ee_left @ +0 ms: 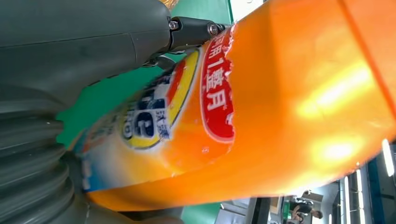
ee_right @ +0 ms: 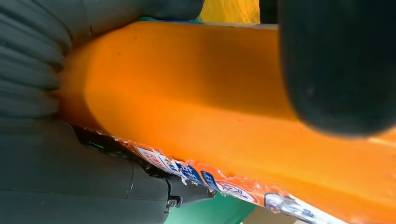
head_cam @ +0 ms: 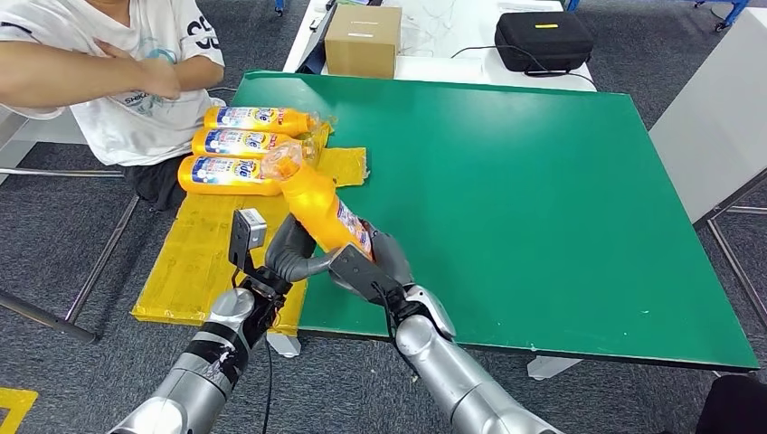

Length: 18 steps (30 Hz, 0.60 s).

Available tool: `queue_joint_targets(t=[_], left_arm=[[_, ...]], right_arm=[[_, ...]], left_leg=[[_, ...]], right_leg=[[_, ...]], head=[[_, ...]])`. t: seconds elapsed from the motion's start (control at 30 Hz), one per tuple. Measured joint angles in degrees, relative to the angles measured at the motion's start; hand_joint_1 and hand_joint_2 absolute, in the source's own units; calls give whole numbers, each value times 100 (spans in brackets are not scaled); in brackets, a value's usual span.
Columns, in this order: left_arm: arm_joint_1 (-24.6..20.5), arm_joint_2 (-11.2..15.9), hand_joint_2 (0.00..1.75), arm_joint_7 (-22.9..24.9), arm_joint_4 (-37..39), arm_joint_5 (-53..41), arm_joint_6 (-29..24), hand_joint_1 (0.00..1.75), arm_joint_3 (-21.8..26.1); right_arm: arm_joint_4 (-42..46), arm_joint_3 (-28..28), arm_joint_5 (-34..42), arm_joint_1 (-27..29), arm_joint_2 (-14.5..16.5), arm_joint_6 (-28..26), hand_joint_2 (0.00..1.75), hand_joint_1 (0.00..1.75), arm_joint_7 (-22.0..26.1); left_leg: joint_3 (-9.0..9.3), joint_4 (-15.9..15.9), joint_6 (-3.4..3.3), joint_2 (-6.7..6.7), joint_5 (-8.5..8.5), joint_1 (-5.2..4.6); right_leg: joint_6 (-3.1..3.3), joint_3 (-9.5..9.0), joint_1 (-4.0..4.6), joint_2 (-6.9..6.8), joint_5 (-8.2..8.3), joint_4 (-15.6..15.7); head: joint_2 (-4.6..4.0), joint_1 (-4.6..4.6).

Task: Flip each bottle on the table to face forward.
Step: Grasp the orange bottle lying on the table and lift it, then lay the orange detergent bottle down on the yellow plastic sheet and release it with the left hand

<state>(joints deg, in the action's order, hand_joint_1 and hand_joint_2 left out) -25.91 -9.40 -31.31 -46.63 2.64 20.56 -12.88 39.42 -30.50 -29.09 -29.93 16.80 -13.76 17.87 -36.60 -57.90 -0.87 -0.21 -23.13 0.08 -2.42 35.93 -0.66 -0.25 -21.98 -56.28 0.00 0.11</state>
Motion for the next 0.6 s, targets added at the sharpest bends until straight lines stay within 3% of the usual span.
queue_joint_targets(t=[0.2,0.33,0.47,0.6], left_arm=[[4,64,175,-34,34,-1,1,0,26],[64,93,175,-98,59,-18,-7,175,68],[88,95,175,-122,75,-17,-9,175,124],[84,92,175,-189,75,-25,-89,175,145]], right_arm=[[-179,-228,-182,-63,97,143,175,174,-64],[-240,-383,-217,-83,108,144,175,172,-118],[-244,-466,-143,-80,91,152,175,7,-145],[-240,-556,-83,-27,78,190,175,0,-137]], left_leg=[[0,0,1,3,0,1],[0,0,1,4,0,1],[-2,0,1,2,0,0],[-2,0,1,2,0,0]], right_leg=[[1,4,1,2,-1,0],[2,6,1,2,-1,0],[1,6,0,1,-1,0],[1,6,0,1,-1,1]], head=[[0,-1],[0,1],[0,1],[0,1]])
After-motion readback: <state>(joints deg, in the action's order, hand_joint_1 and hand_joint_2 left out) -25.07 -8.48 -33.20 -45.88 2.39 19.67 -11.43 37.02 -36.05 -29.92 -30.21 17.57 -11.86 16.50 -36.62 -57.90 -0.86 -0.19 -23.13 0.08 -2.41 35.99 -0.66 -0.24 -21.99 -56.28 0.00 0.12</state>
